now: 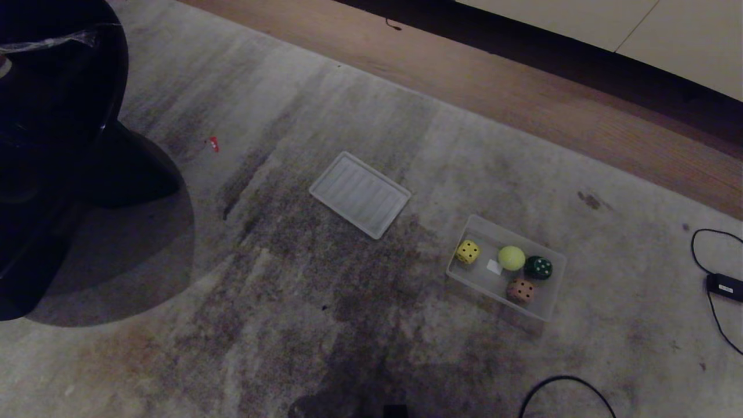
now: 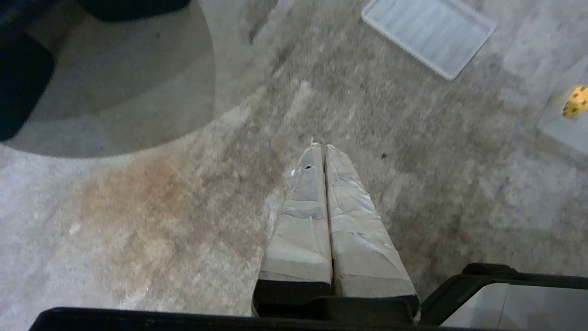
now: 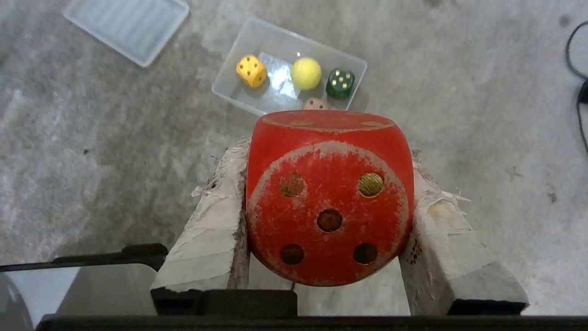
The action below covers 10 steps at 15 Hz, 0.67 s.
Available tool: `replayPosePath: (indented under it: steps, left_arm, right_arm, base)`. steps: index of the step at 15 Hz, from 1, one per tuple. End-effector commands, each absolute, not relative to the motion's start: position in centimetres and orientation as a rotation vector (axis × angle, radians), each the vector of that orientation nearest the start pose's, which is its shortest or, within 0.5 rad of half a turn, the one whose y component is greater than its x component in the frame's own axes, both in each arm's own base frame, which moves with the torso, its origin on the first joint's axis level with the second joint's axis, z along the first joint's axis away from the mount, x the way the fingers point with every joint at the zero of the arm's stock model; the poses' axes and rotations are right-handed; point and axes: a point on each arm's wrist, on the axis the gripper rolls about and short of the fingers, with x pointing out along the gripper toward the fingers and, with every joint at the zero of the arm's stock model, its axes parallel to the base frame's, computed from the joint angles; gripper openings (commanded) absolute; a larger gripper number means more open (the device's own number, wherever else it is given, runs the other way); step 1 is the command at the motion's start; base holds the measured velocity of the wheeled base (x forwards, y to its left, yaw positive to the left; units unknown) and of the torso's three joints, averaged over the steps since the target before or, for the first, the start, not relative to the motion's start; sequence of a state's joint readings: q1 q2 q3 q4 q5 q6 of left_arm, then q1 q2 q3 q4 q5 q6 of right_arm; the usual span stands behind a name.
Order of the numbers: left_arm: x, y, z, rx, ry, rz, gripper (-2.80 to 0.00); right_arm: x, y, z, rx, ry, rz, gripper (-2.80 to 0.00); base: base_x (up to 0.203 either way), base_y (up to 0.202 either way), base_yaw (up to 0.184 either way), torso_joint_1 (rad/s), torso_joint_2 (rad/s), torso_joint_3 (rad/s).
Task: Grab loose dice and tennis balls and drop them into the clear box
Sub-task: Put the toys in the box
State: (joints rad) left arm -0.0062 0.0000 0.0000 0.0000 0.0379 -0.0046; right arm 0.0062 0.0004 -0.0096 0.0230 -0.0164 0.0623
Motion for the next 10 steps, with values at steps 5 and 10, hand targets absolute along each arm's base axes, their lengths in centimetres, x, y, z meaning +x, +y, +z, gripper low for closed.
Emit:
replayPosePath:
  steps: [5,10]
  left_arm:
    - [-2.26,0.1,7.51,-0.005,0.003,0.032,-2.8]
    - [-2.26,0.1,7.51,-0.005,0.003,0.032,-2.8]
  right_arm:
    - [-2.35,-0.05,7.57,0.063,0.013,-0.011,-2.8]
    - [-2.35,-0.05,7.57,0.063,0.014,-0.011,-2.8]
  base:
    - [0.0,0.0,0.0,0.001,0.0,-0.199]
    - [0.0,0.0,0.0,0.003,0.01,-0.192]
